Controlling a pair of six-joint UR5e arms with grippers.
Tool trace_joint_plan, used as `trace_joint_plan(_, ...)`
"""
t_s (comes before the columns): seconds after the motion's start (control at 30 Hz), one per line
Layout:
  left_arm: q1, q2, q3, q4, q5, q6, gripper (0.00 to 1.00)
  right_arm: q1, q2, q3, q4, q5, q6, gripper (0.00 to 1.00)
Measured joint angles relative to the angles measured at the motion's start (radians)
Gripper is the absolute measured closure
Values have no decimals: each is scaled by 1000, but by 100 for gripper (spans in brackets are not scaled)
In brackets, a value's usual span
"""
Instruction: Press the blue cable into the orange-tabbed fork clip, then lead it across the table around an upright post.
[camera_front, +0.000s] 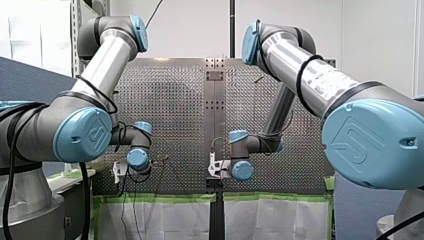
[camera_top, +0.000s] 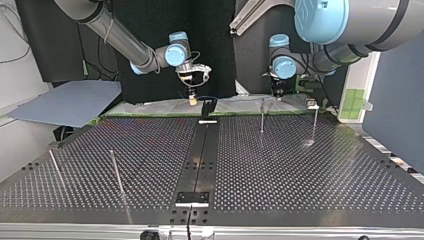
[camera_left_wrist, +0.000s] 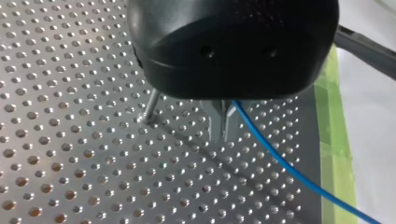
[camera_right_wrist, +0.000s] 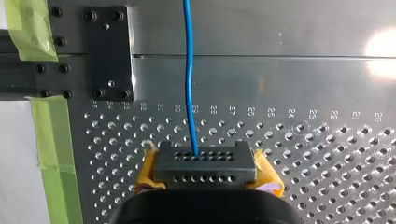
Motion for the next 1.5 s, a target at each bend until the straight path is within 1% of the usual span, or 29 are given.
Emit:
trace_joint_plan(0.17,2,-7,4,-4,21,-13,99,-8,1,0,-2,6,-9,100)
trace_joint_plan(0.33,5,-7,23,-18,36,-23,99,-14,2,0,-2,12,-4,100)
trace_joint_plan(0.6,11,-8,96,-95,50,-23,99,-26,2,0,0,16,0,100)
trace_joint_plan(0.8,25,-8,130,-139,54,-21,99,-36,2,-1,4,17,1,100)
trace_joint_plan(0.93,33,-8,144,-147,57,-22,99,-44,3,-5,10,17,-1,100)
trace_joint_plan(1.17,46,-8,154,-147,65,-24,99,-67,3,-24,18,15,-2,100)
trace_joint_plan(1.37,55,-8,158,-143,76,-35,99,-75,2,-52,37,13,-8,100)
trace_joint_plan(1.5,59,-8,158,-138,84,-42,99,-78,2,-61,41,12,-10,100)
